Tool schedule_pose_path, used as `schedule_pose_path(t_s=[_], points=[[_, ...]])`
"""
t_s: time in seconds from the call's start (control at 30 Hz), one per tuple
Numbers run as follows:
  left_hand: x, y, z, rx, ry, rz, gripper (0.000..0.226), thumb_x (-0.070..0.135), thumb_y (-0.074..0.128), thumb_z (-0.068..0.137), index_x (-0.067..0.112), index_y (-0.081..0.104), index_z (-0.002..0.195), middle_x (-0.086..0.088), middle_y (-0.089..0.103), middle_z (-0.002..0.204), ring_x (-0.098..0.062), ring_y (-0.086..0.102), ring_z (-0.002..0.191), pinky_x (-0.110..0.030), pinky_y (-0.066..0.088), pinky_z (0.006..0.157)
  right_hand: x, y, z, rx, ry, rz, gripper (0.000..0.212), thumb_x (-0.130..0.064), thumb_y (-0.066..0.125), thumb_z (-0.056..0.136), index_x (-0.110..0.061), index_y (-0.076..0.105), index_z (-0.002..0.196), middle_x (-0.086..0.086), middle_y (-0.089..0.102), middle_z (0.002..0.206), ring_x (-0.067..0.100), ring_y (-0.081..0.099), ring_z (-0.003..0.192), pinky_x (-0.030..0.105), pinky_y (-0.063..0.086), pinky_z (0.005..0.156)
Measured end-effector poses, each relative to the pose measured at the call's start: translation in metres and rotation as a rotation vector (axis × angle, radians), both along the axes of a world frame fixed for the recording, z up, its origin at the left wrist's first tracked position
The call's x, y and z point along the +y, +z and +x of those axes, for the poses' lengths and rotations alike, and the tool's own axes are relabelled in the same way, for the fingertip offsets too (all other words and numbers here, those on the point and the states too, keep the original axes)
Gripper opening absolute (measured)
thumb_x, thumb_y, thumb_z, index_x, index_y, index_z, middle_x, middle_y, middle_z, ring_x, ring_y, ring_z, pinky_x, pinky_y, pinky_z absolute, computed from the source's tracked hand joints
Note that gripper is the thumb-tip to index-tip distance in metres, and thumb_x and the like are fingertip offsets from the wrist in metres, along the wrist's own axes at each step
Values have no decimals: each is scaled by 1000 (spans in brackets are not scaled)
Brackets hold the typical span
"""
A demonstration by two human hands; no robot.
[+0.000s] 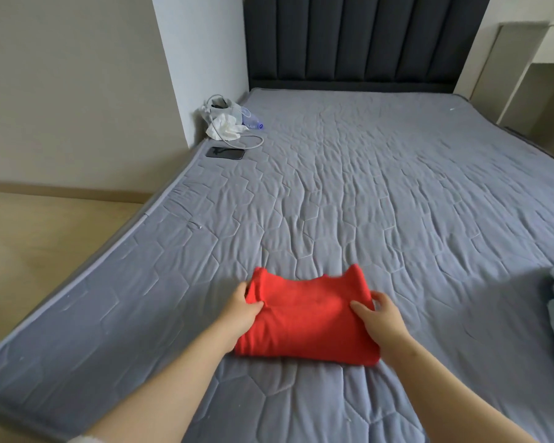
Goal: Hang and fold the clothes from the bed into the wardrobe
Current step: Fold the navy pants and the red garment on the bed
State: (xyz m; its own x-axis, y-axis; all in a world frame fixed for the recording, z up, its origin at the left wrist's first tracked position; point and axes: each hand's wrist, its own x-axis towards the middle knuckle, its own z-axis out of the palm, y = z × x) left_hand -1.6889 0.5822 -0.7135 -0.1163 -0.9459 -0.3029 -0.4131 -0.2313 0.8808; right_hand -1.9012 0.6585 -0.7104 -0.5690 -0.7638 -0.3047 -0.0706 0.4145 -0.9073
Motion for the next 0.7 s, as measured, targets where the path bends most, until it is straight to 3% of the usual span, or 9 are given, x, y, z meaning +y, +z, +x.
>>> schedule_pose_path(t_s=[0.07, 0.1, 0.17, 0.23, 0.3, 0.33, 0.4, 0.53, 0.7], points=[[2, -5, 2, -265, -12, -19, 61, 17, 56, 91, 14, 26, 143, -12, 50, 134, -25, 51, 118, -29, 38, 95, 4, -3, 5, 209, -2, 96, 51, -14, 57, 89, -9, 39, 137, 15, 53, 132, 31, 50, 118, 35, 37, 95], [3, -3, 3, -437, -20, -142, 67, 20, 58, 89, 15, 22, 145, -13, 47, 136, -28, 48, 122, -34, 37, 98, 5, -1, 9, 367, -13, 76, 53, -12, 54, 89, -13, 37, 140, 12, 49, 137, 30, 45, 124, 36, 33, 99], [3, 3, 0, -634, -69, -647, 61, 15, 61, 84, 11, 36, 140, -14, 51, 132, -31, 51, 119, -40, 42, 96, 4, 5, 21, 757, 2, -42, 55, -8, 51, 86, -19, 40, 139, 6, 41, 144, 27, 37, 131, 38, 26, 103], [3, 4, -15, -632, -220, -993, 47, 16, 56, 82, 10, 53, 128, -14, 55, 129, -32, 53, 118, -43, 45, 95, -5, 8, 34, 975, 189, -100, 53, -13, 50, 87, -24, 42, 138, 1, 33, 151, 23, 26, 140, 38, 17, 108], [5, 0, -28, -750, -465, -850, 46, 30, 43, 93, 21, 42, 138, -5, 33, 149, -26, 28, 139, -45, 24, 111, -14, 1, 43, 1038, 453, 14, 47, -27, 39, 95, -32, 35, 141, -5, 19, 156, 20, 8, 145, 40, 6, 113], [4, -9, -30, -826, -534, -701, 49, 38, 35, 96, 28, 30, 144, 2, 17, 156, -21, 10, 144, -45, 10, 115, -17, -7, 42, 1029, 537, 103, 46, -35, 33, 97, -36, 28, 143, -7, 12, 157, 20, 2, 146, 42, 2, 114], [-2, -30, -26, -931, -568, -519, 56, 52, 27, 95, 36, 14, 147, 7, 0, 158, -18, -9, 144, -47, -4, 114, -21, -27, 35, 996, 630, 265, 51, -51, 23, 96, -44, 14, 145, -9, 2, 158, 23, -5, 145, 51, -2, 113], [-12, -61, -17, -943, -516, -371, 64, 67, 23, 88, 47, 1, 144, 7, -8, 157, -23, -15, 143, -51, -5, 113, -30, -59, 25, 915, 684, 390, 57, -69, 16, 87, -57, -3, 140, -11, -8, 158, 22, -14, 144, 63, -3, 107], [-21, -81, -21, -927, -469, -405, 66, 68, 25, 86, 47, 3, 144, 6, -3, 157, -23, -11, 144, -43, -7, 115, -37, -77, 18, 917, 647, 334, 63, -74, 10, 80, -58, -7, 138, -11, -7, 158, 19, -14, 145, 54, -2, 112]])
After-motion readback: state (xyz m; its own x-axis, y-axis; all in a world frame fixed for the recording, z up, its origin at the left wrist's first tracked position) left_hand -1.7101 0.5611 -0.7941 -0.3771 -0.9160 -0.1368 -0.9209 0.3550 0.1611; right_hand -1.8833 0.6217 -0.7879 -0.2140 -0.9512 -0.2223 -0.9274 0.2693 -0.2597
